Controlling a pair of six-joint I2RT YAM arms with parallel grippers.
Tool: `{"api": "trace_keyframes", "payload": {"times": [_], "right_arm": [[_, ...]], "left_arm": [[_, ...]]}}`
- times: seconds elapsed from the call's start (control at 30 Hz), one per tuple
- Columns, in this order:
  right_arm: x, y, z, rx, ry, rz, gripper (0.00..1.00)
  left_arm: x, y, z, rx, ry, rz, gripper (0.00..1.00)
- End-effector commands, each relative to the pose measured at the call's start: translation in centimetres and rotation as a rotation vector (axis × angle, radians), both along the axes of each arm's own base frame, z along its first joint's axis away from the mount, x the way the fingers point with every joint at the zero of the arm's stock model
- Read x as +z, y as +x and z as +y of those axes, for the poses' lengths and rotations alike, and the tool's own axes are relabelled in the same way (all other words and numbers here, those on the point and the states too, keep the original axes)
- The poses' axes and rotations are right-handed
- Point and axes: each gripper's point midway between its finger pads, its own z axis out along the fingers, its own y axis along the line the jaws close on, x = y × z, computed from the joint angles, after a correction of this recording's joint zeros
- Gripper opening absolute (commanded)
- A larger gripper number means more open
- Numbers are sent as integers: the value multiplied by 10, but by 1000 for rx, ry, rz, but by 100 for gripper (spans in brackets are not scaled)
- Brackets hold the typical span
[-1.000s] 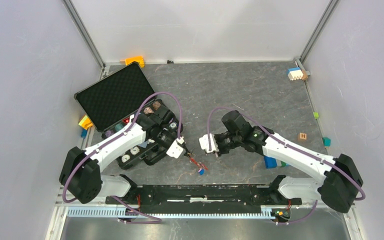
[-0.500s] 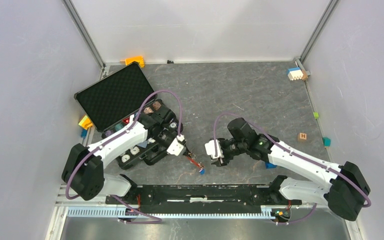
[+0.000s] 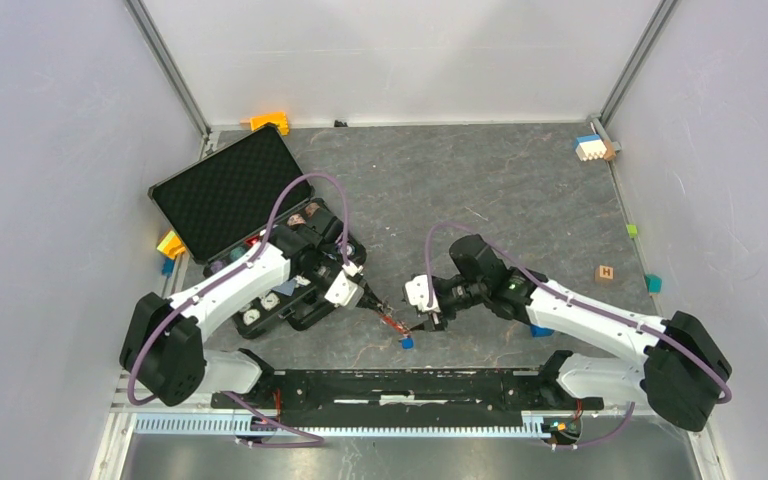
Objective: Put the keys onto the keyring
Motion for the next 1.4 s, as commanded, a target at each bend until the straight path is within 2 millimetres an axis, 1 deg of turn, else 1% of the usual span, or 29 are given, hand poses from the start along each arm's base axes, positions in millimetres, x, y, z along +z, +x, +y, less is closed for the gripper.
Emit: {"api": "trace_keyframes", "payload": {"times": [0.0,0.17,0.33,0.47,0.57,0.63,0.77,0.87,1.03,1.2,1.37], "right_arm": [[6,-4,11,19,53,12,65],[18,-8,12,22,89,15,65],[25,-13,11,27,113,11,65],[40,-17,13,46,146,6,64],[51,-21,15,75,166,5,59],[54,-28,16,116,169,22,58],[54,-40,16,181,153,58,61],[52,-42,15,212,130,47,64],[51,-47,16,235,127,69,65],[42,-53,16,278,85,98,59],[41,-56,17,292,77,113,50]], "left_arm": [[35,-4,-7,-34,-135,-11,2],[37,-3,-6,-28,-153,5,2],[43,5,-5,-8,-189,27,2],[37,7,-4,0,-171,19,2],[28,9,-2,5,-147,-1,2],[22,12,-1,9,-125,-28,2],[14,13,1,8,-103,-64,2],[10,10,2,-2,-99,-76,2],[7,5,2,-20,-97,-99,2],[11,2,0,-29,-114,-98,2],[10,1,2,-28,-111,-97,2]]}}
